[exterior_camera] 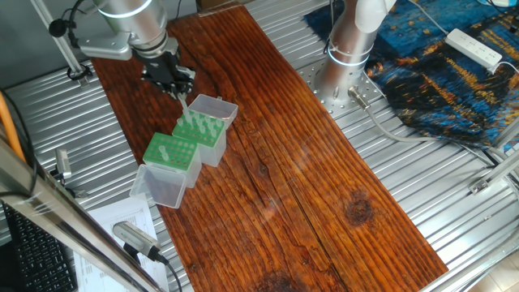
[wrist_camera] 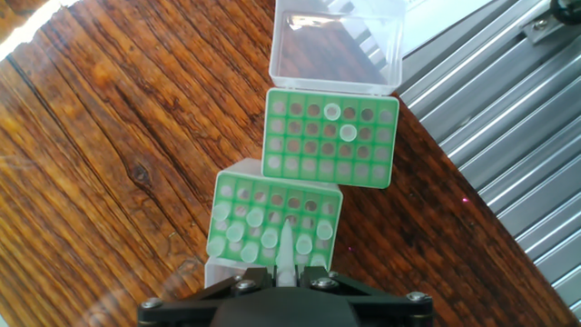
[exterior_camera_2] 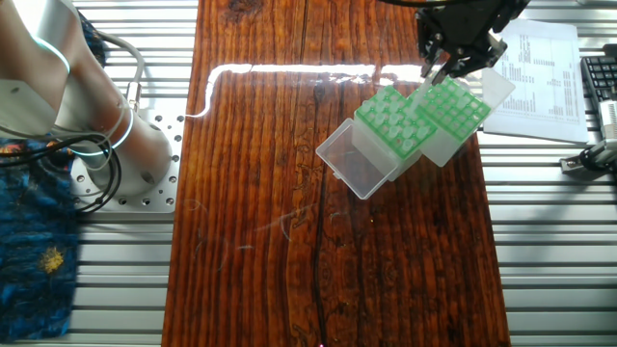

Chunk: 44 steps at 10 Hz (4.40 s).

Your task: Transfer all large pipette tips from one holder to another

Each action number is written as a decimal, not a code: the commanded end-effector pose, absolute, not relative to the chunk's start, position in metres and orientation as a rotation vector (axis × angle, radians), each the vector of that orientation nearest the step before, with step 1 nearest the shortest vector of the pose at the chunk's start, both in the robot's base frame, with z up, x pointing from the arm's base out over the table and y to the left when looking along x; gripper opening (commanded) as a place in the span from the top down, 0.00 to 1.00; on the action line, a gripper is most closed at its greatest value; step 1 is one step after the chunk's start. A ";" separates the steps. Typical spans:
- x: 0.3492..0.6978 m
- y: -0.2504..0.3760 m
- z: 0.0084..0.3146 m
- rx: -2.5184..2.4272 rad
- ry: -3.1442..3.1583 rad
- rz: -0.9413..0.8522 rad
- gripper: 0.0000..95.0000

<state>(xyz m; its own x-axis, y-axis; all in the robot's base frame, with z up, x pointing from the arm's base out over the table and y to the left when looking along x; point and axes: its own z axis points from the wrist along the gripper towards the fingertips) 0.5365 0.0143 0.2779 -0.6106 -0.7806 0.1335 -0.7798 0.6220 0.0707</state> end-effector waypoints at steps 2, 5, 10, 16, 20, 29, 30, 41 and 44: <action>0.539 0.014 0.273 1.293 -2.696 -0.008 1.00; 0.541 0.013 0.270 1.290 -2.698 -0.017 0.80; 0.545 0.016 0.268 1.266 -2.707 -0.009 0.80; 0.592 0.040 0.252 1.081 -2.841 0.012 0.80; 0.609 0.064 0.233 1.057 -2.863 -0.006 0.80; 0.630 0.087 0.177 1.261 -2.827 -0.038 0.80; 0.631 0.087 0.173 1.273 -2.822 -0.035 0.80; 0.621 0.081 0.157 1.366 -2.770 -0.009 0.80; 0.621 0.080 0.153 1.385 -2.772 -0.009 0.80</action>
